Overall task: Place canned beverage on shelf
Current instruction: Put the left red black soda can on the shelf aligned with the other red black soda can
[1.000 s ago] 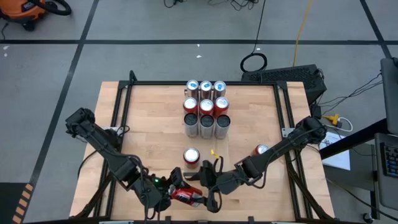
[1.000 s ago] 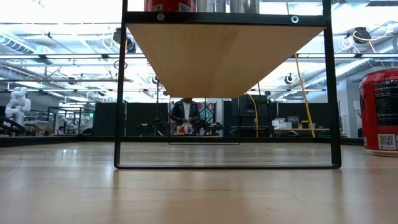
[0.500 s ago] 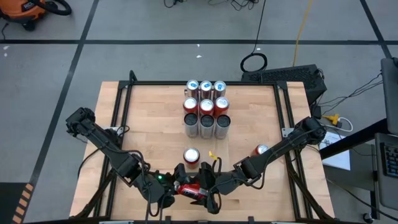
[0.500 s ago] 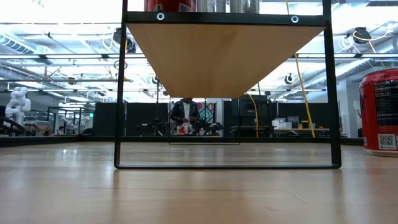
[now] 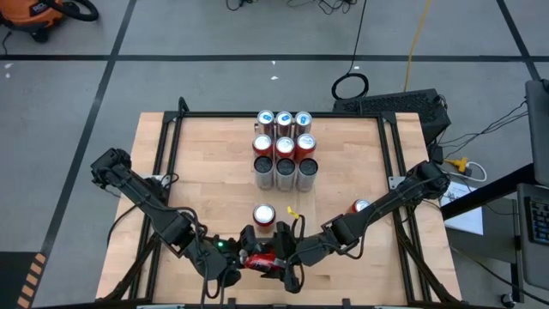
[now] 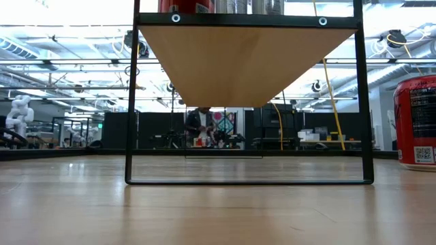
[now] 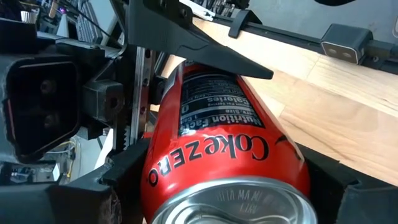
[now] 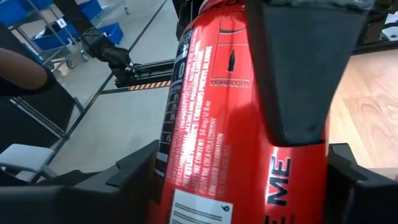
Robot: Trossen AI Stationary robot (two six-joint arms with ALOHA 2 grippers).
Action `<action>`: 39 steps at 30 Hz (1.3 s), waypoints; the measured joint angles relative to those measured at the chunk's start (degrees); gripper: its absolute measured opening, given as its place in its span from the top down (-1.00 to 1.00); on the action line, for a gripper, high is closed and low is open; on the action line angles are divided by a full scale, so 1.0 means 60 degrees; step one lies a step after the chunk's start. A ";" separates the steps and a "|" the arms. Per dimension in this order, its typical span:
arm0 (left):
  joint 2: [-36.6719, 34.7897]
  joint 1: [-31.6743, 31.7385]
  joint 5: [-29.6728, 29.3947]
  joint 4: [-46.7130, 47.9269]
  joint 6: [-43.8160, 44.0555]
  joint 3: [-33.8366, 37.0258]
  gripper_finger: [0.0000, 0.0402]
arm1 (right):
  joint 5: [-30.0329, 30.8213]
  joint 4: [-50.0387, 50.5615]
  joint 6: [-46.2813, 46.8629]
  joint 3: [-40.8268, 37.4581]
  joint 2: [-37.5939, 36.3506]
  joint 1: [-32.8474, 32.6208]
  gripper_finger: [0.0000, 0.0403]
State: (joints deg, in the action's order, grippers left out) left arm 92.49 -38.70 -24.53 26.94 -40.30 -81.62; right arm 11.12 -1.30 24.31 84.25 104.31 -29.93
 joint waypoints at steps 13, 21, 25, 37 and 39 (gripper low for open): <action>-0.0004 -0.0177 -0.0719 -0.0517 0.0259 0.0022 -0.56 | -0.0194 -0.0109 -0.0300 0.0000 -0.0152 -0.0056 -0.37; -0.0015 -0.0862 -0.2958 -0.2103 0.0292 0.0022 -0.96 | -0.0145 -0.0109 -0.0970 0.0000 -0.0631 -0.0264 -0.36; -0.0033 -0.1150 -0.3937 -0.2835 0.0092 0.0022 -0.96 | -0.0121 0.0011 -0.1519 0.0011 -0.0862 -0.0344 -0.36; -0.0064 -0.1926 -0.6482 -0.5789 0.0136 0.0022 -0.97 | -0.0164 -0.0080 -0.3294 0.0011 -0.1181 -0.0411 -0.36; -0.0092 -0.2050 -0.6725 -0.6579 0.0171 0.0013 -0.97 | -0.0272 -0.0076 -0.3566 -0.0003 -0.1154 -0.0422 -0.36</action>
State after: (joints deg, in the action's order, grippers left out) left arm 91.93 -51.00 -64.88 -12.53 -39.27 -81.55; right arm 9.48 -1.76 2.92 84.23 97.39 -32.46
